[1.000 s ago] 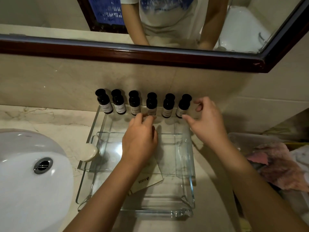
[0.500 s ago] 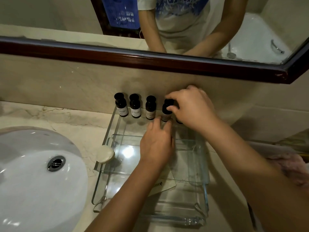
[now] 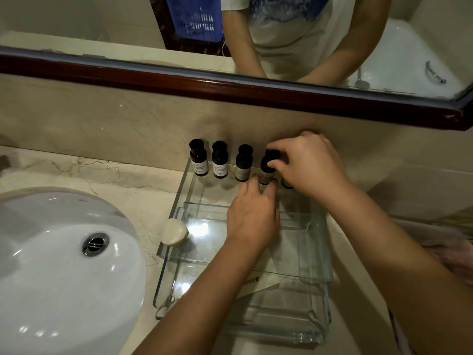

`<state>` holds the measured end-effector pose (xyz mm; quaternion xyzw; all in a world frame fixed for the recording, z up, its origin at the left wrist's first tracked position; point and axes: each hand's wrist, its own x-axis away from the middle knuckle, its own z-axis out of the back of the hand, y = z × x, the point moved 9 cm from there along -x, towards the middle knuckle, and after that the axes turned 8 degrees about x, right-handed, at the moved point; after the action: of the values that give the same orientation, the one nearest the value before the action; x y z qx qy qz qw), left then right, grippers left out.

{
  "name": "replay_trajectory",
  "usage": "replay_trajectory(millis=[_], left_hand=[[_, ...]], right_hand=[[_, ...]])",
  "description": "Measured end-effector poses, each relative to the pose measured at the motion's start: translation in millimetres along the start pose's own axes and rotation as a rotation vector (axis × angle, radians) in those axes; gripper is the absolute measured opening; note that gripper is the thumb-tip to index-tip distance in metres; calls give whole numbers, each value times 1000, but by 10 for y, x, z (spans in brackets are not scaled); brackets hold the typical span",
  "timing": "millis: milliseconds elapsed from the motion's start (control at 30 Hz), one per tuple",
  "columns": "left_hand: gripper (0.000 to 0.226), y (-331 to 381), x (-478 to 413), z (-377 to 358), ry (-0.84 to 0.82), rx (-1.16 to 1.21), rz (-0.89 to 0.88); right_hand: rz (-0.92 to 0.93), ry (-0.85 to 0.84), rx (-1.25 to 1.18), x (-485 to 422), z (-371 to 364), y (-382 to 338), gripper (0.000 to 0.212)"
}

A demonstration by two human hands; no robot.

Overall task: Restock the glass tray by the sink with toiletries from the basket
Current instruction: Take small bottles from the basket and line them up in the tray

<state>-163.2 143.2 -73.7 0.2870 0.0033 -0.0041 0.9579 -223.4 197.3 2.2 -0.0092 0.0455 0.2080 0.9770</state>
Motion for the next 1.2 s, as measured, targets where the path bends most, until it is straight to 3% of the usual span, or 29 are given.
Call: replay_trajectory(millis=[233,467,633,767,1200], left_hand=[[45,0,-3,7,14,-15,-12],[44,-10,68,-2,-21,-31,23],[24,211,110,80,154,-14,-151],[38,277,48,-81,93,-4,-168],[38,262,-31,-211,85,-77,-167]], right_hand=[[-10,9,-43,9,-22,21,39],[-105,86,-234,161,234,413,39],[-132,-17,-161,204,103,583,41],[-92,-35,-91,182,10,500,39],[-93,8,-88,181,2,498,37]])
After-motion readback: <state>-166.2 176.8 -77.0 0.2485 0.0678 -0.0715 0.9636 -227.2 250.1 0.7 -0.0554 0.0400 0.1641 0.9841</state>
